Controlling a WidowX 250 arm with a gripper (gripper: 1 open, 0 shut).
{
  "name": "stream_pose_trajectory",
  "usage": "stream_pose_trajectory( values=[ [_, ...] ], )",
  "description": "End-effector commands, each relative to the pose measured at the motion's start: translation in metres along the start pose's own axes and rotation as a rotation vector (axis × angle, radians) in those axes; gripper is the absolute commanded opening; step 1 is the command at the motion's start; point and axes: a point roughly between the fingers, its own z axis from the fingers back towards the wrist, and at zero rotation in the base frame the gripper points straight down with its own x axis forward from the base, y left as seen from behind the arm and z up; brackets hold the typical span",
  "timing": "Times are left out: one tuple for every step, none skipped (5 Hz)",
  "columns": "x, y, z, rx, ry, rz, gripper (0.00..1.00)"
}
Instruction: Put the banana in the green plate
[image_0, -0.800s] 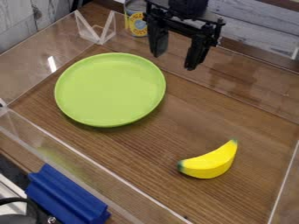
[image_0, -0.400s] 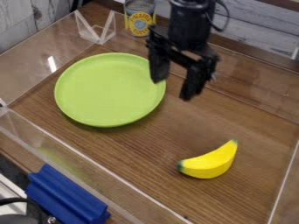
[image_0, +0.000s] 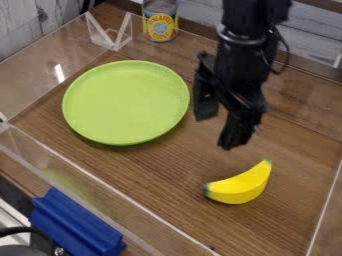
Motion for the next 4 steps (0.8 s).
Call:
stream_pose_trajectory(
  values=[
    [0.007,-0.012,0.004,0.034,-0.07,-0.085,1.0],
    [0.009,-0.021,-0.008,0.05,-0.089,-0.148,1.0],
    [0.015,-0.024,-0.023,0.062,-0.108,-0.174,1.0],
    [0.019,-0.026,-0.041,0.073,-0.125,-0.217,1.0]
  ],
)
